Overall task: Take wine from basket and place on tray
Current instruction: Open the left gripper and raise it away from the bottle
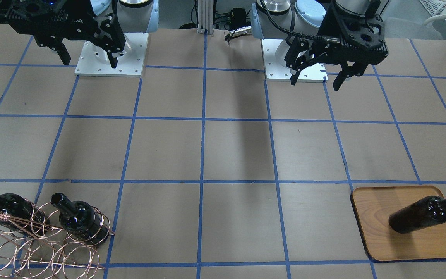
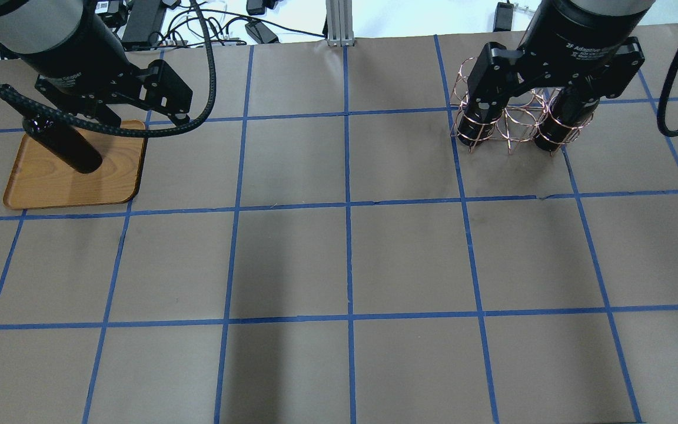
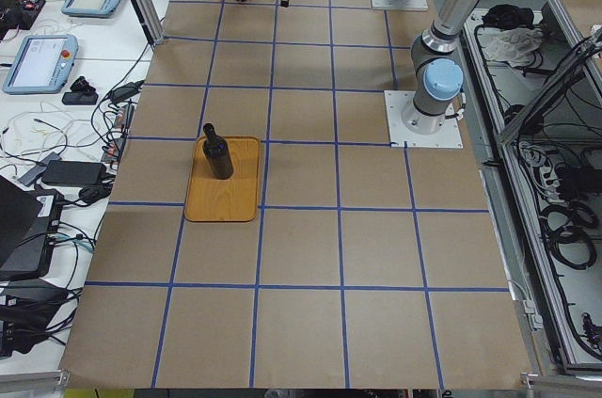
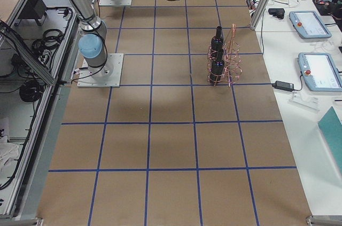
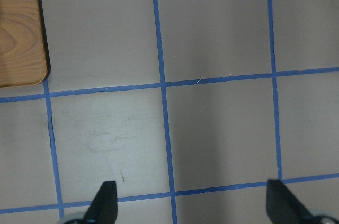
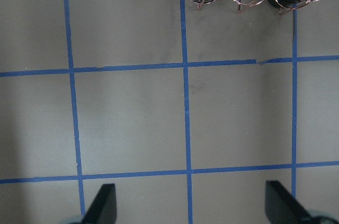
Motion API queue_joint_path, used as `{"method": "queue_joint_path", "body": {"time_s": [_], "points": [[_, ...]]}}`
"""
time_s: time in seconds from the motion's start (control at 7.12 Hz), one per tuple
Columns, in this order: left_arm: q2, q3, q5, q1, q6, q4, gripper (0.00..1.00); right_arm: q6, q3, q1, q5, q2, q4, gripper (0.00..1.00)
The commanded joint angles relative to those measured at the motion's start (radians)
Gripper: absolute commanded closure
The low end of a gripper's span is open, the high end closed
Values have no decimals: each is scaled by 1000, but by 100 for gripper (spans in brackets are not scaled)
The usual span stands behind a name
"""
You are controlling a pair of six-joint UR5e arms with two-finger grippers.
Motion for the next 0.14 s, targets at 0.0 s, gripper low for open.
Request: {"method": "queue_joint_path", "body": {"time_s": [0.0], "points": [[1, -5, 36, 0, 2, -7, 0, 0, 0, -1, 0, 0, 0, 0]]}}
